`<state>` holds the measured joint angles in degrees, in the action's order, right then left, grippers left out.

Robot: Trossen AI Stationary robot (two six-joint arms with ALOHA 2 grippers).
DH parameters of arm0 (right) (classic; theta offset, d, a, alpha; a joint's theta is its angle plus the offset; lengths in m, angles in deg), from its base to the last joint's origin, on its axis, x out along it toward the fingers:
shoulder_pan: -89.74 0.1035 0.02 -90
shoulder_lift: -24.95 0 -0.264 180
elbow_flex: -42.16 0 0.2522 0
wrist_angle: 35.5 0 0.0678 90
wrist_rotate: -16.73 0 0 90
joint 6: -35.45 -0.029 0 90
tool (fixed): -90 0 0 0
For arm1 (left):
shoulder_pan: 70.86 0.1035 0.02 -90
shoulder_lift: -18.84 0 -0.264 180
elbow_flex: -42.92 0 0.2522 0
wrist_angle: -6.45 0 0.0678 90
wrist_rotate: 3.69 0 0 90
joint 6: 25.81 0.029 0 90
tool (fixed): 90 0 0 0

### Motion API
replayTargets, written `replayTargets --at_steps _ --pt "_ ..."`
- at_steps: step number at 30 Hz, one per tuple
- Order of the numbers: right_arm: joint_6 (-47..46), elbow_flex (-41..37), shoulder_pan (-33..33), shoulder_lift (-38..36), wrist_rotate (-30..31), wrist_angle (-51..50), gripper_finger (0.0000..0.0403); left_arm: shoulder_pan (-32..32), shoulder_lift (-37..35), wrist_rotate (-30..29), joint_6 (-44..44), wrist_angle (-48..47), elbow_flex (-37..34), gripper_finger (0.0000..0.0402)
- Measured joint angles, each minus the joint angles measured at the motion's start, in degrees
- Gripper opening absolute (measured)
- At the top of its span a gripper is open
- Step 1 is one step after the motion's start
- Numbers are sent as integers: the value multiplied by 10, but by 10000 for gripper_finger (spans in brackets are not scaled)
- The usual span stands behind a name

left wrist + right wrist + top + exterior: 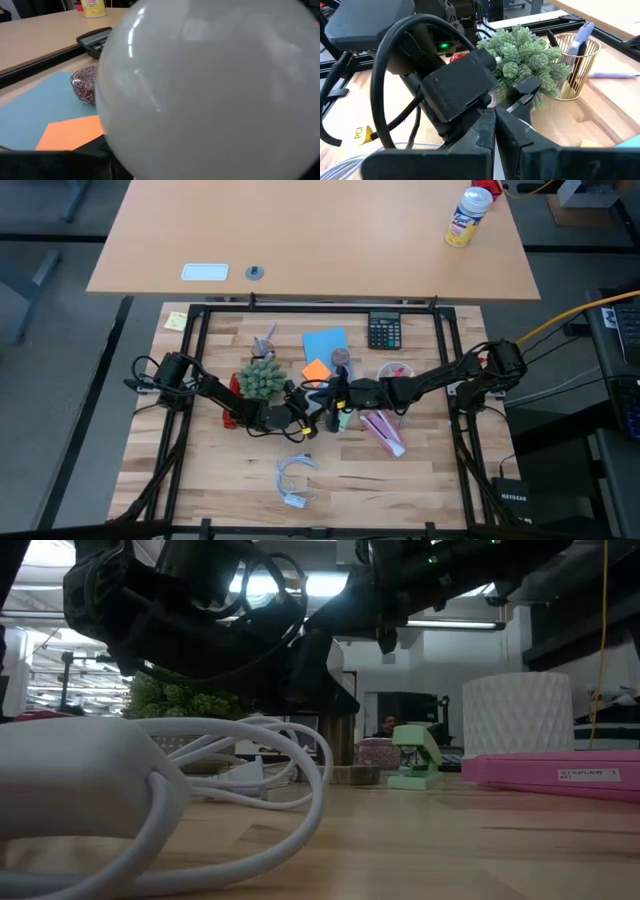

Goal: Screw lightbulb
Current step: Insert the white lightbulb into the lamp socket

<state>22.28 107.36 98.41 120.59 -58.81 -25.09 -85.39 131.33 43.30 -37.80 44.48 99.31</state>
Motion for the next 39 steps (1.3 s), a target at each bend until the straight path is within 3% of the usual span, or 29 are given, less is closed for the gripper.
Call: replayTargets --at_steps 14,39 --pt "1 1 0 -1 43 -20 17 0 0 0 0 2 0 244" --pt "-16 -1 0 -36 56 -82 17 -1 0 -3 4 13 0 244"
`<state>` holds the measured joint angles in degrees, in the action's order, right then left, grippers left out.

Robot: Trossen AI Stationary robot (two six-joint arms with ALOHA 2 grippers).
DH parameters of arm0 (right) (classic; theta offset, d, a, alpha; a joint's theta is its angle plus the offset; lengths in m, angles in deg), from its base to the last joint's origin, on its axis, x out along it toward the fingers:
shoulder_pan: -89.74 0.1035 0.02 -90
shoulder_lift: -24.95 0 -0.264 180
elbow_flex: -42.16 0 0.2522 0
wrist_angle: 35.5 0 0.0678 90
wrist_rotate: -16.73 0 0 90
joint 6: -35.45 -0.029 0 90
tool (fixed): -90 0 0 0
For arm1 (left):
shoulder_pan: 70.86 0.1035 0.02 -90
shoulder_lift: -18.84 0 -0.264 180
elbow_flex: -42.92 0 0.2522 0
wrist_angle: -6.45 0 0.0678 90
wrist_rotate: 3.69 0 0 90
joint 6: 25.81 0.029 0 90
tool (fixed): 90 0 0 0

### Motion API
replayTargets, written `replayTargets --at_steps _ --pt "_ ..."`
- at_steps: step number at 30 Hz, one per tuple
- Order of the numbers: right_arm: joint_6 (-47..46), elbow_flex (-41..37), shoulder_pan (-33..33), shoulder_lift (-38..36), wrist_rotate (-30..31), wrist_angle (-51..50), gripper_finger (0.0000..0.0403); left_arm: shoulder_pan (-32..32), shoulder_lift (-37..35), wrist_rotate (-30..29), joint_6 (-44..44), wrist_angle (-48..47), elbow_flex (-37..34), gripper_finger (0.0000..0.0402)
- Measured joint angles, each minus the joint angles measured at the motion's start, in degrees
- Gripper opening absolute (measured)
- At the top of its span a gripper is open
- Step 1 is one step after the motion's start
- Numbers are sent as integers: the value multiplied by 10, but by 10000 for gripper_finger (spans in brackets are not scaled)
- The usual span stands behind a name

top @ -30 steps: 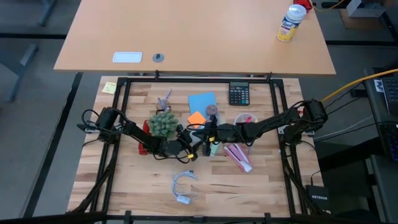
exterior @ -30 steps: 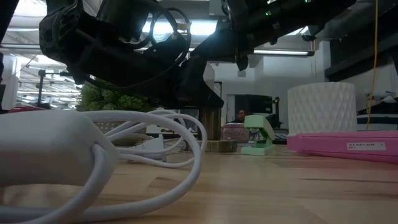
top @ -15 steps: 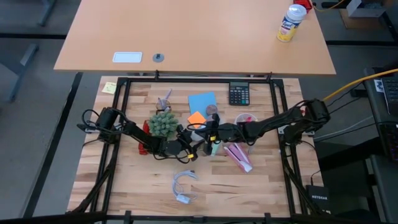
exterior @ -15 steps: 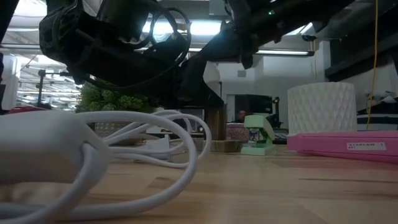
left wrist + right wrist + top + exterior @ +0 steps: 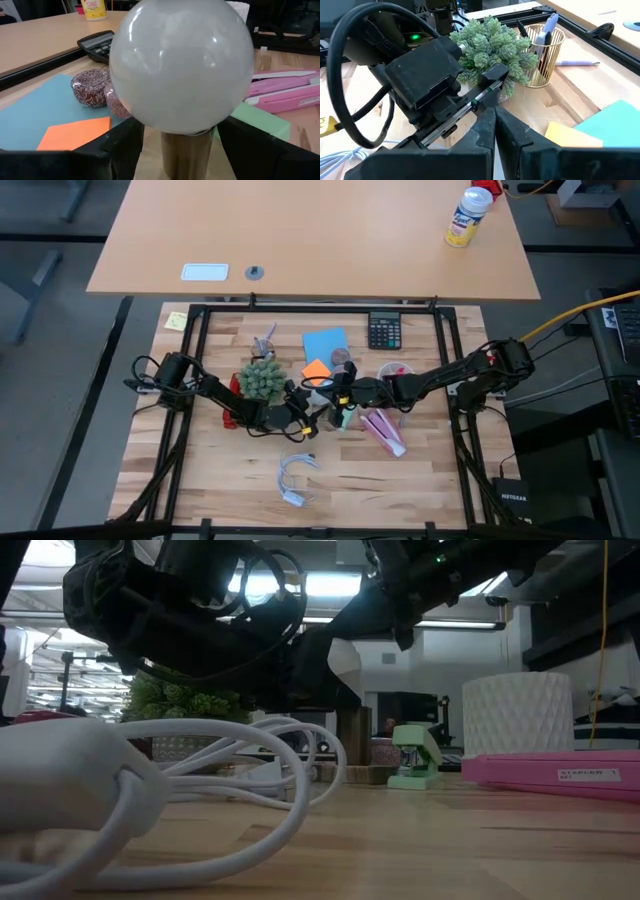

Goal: Screw lightbulb
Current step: Insert the white lightbulb into the lamp socket

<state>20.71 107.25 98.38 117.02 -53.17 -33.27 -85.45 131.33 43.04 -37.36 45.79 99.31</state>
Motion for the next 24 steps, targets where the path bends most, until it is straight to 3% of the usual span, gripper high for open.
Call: replayTargets --at_steps 24 --pt "-2 0 0 -31 22 -64 17 -1 -19 -12 0 -6 0 243"
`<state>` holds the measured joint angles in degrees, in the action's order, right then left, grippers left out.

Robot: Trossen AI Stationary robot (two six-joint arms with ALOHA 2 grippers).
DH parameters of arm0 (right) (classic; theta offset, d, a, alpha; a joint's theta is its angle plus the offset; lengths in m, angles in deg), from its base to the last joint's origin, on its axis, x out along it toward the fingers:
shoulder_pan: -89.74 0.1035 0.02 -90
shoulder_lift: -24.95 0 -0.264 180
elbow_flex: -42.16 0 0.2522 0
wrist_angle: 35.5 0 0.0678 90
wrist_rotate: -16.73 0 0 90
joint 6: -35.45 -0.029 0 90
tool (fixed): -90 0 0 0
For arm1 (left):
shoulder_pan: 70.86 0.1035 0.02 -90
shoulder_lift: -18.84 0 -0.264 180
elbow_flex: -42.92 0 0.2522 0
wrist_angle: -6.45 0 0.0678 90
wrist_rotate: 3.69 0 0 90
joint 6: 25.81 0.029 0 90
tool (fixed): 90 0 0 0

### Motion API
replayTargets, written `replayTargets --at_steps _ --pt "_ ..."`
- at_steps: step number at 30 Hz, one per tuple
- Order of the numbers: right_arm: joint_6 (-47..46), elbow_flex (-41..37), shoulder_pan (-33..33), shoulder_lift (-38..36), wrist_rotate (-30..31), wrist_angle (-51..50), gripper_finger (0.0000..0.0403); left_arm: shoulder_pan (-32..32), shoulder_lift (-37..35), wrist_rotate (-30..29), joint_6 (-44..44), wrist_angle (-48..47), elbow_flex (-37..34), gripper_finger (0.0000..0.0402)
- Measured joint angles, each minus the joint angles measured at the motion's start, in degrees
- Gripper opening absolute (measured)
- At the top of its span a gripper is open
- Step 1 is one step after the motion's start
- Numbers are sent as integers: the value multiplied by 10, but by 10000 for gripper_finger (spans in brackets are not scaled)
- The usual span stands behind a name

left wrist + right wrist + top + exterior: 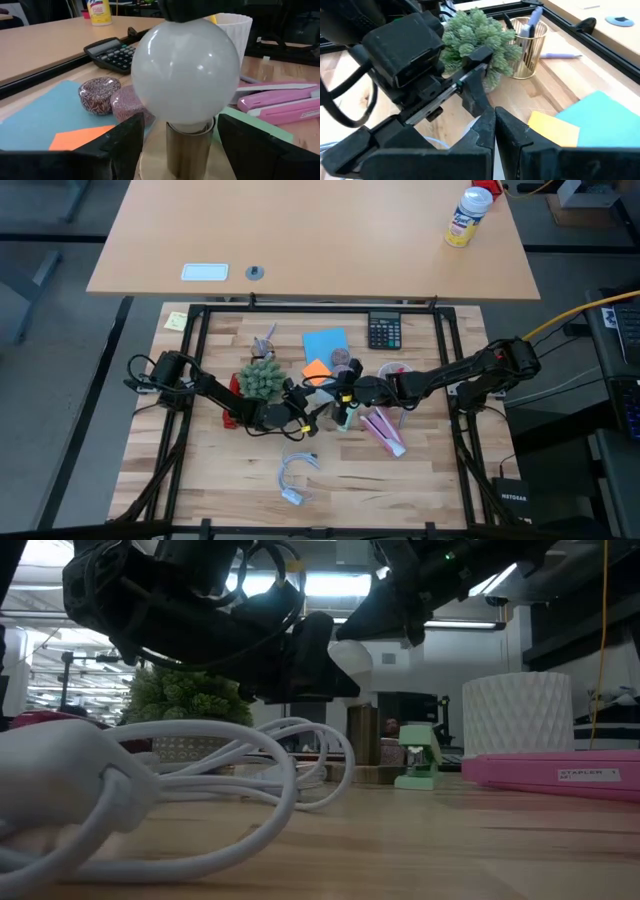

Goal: Screw lightbulb
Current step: Insert the white lightbulb into the lamp socket

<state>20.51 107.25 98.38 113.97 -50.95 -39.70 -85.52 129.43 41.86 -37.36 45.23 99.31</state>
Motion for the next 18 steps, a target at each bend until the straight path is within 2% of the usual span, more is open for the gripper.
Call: replayTargets --at_steps 10,18 --pt "-5 0 0 -8 3 -15 17 0 0 1 0 3 0 205" --pt "-15 0 0 -16 12 -35 17 1 0 1 0 6 0 190"
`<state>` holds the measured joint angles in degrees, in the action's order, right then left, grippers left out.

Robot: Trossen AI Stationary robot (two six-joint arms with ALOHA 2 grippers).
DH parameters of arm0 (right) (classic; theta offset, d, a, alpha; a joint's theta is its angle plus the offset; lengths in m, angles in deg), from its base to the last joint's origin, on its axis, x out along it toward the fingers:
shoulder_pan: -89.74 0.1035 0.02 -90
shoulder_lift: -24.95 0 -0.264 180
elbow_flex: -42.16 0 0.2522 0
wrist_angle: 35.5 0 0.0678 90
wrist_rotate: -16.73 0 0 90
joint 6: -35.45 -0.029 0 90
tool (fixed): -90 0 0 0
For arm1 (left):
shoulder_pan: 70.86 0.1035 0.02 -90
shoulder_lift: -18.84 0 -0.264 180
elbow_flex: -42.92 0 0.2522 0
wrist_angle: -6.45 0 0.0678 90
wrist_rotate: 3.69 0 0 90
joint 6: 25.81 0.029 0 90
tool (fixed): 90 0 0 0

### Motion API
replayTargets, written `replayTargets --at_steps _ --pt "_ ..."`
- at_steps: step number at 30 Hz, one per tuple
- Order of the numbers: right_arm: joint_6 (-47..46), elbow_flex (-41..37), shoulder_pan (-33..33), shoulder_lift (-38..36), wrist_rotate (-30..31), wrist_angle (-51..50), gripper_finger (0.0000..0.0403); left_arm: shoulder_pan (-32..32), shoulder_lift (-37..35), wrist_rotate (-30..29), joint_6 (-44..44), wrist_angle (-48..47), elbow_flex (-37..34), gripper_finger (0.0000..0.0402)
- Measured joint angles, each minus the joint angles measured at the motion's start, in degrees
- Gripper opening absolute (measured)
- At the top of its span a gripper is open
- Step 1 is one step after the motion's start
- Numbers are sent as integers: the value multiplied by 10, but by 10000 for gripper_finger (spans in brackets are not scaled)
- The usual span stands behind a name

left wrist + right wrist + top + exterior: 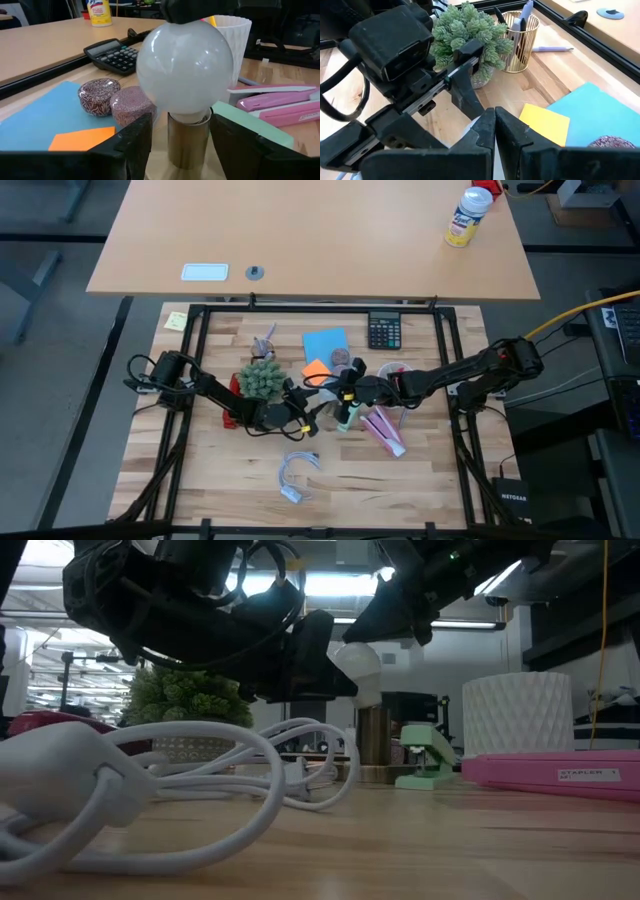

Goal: Screw lightbulb
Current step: Insert the white lightbulb into the lamp socket

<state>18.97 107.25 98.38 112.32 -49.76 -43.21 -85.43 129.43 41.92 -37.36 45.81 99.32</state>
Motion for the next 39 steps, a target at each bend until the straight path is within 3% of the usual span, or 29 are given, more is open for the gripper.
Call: replayTargets --at_steps 18,31,39 --pt "-26 1 0 -9 18 -38 17 0 0 -15 30 28 2 153" --pt "-30 1 38 -19 79 -80 17 0 0 -14 30 36 4 152" --pt "-62 2 42 -23 85 -111 17 0 0 -15 30 36 5 152"
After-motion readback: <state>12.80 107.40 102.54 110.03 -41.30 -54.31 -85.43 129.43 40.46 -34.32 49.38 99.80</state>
